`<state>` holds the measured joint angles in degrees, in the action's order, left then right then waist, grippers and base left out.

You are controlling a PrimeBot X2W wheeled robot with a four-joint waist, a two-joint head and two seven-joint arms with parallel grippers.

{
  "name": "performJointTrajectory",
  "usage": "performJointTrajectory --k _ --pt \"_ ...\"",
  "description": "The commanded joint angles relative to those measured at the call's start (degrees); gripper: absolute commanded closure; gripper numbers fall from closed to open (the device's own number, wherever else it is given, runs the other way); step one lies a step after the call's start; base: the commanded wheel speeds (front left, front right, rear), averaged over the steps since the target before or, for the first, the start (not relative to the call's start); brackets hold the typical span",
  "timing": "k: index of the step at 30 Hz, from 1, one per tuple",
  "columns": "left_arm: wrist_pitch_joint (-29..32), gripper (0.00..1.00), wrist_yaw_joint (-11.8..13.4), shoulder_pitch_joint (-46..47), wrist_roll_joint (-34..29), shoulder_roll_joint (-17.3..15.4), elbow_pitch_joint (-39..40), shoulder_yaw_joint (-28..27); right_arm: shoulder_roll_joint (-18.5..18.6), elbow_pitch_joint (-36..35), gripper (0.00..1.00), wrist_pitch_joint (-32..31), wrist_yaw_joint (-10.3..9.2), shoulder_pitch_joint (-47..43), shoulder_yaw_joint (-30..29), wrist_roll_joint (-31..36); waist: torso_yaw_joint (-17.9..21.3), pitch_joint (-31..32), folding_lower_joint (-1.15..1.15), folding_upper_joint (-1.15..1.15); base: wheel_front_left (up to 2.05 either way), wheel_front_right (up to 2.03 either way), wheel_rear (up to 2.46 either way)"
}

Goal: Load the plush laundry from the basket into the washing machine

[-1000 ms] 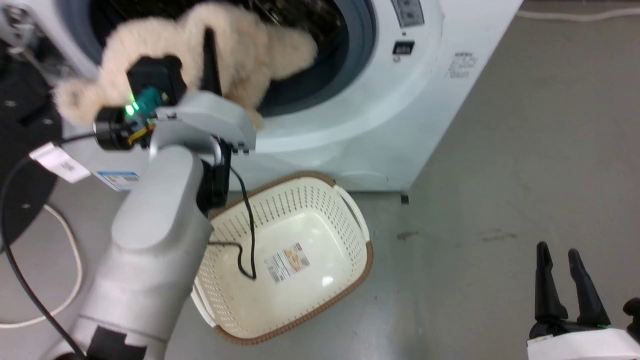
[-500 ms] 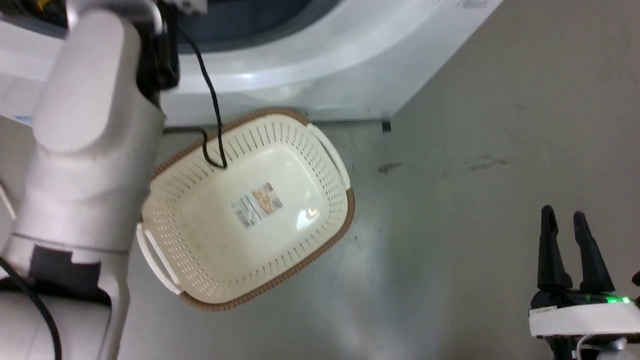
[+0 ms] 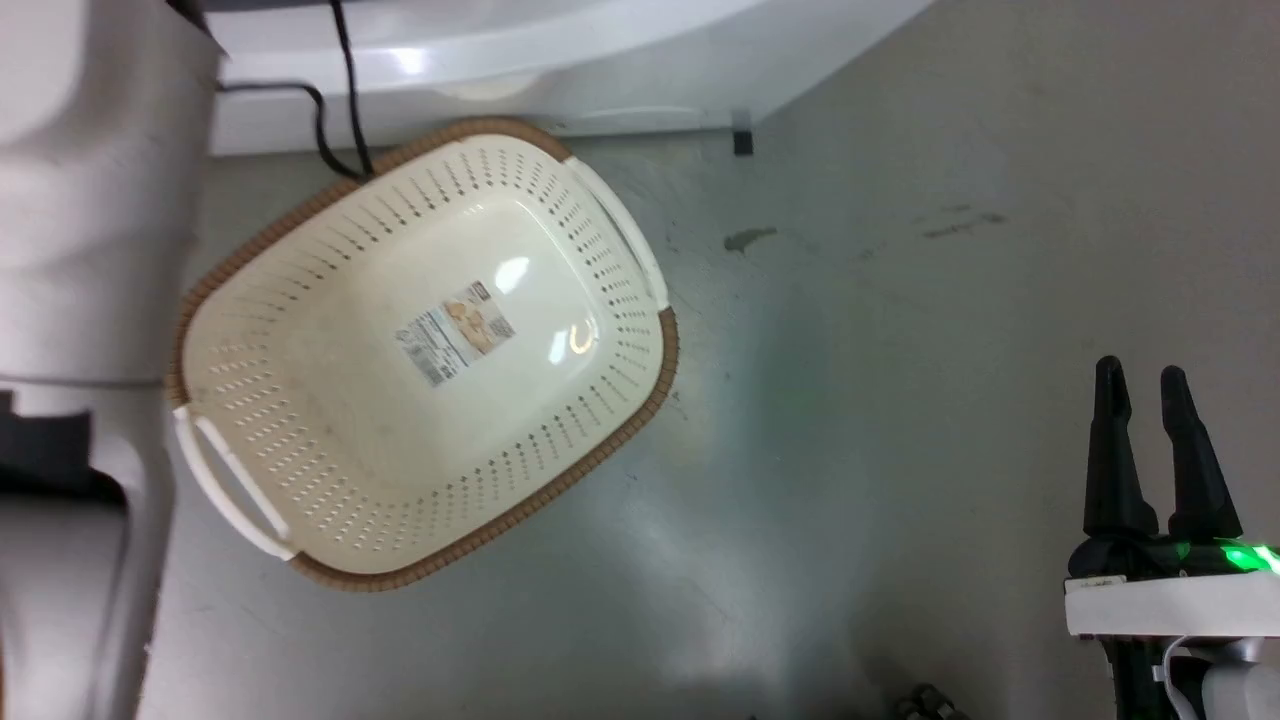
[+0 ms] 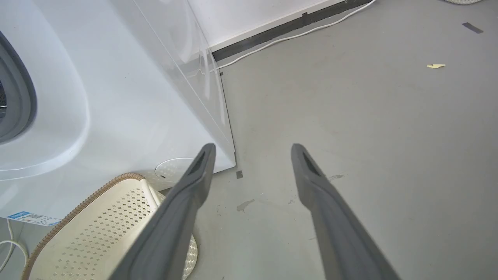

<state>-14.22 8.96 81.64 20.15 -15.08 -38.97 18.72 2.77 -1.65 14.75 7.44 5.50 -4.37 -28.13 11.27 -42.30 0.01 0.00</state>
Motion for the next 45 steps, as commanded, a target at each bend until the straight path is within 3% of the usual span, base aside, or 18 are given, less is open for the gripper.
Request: performJointTrajectory --k 1,16,21,22,23,24,34,45 --pt "-0.41 1.0 -0.15 2.7 -0.6 -0.56 -0.21 0.02 0.1 -0.65 0.0 0.25 0.05 0.72 0.24 -0.39 1.45 -1.71 -0.01 0.0 0.0 0.0 0.0" --pt "0.84 1.0 -0.4 9.67 -1.13 -3.84 -3.86 -0.15 0.1 -3.17 0.0 0.25 0.05 -1.1 0.9 -0.88 4.54 -6.05 -0.01 0.0 0.0 0.0 0.0" --pt "4.32 1.0 -0.36 10.1 0.3 -3.81 -6.73 -0.56 0.1 -3.47 0.0 0.25 0.05 -1.35 0.73 -1.08 4.5 -7.08 -0.01 0.0 0.0 0.0 0.0" --pt "5.12 0.72 -0.35 10.25 0.6 -3.68 -7.23 -0.61 0.1 -3.48 0.0 0.25 0.05 -1.35 0.66 -1.12 4.4 -7.2 -0.01 0.0 0.0 0.0 0.0" --pt "6.07 0.29 -0.46 10.33 0.91 -3.55 -7.8 -0.59 0.1 -3.44 0.0 0.25 0.05 -1.35 0.62 -1.15 4.29 -7.27 -0.01 0.0 0.0 0.0 0.0" --pt "7.12 0.0 -0.43 10.39 1.17 -3.42 -8.44 -0.55 0.1 -3.4 0.0 0.25 0.05 -1.33 0.56 -1.15 4.14 -7.31 -0.01 0.0 0.0 0.0 0.0" --pt "11.37 0.0 -3.03 10.07 3.37 -1.29 -11.69 0.68 0.1 -3.4 0.0 0.25 0.05 0.04 -0.39 -0.47 1.09 -6.25 -0.01 0.0 0.0 0.0 0.0" --pt "6.93 0.0 -3.27 1.73 6.52 2.5 -10.73 0.41 0.1 -3.18 0.0 0.25 0.05 1.68 -1.15 2.26 -4.21 -1.81 -0.01 0.0 0.0 0.0 0.0"
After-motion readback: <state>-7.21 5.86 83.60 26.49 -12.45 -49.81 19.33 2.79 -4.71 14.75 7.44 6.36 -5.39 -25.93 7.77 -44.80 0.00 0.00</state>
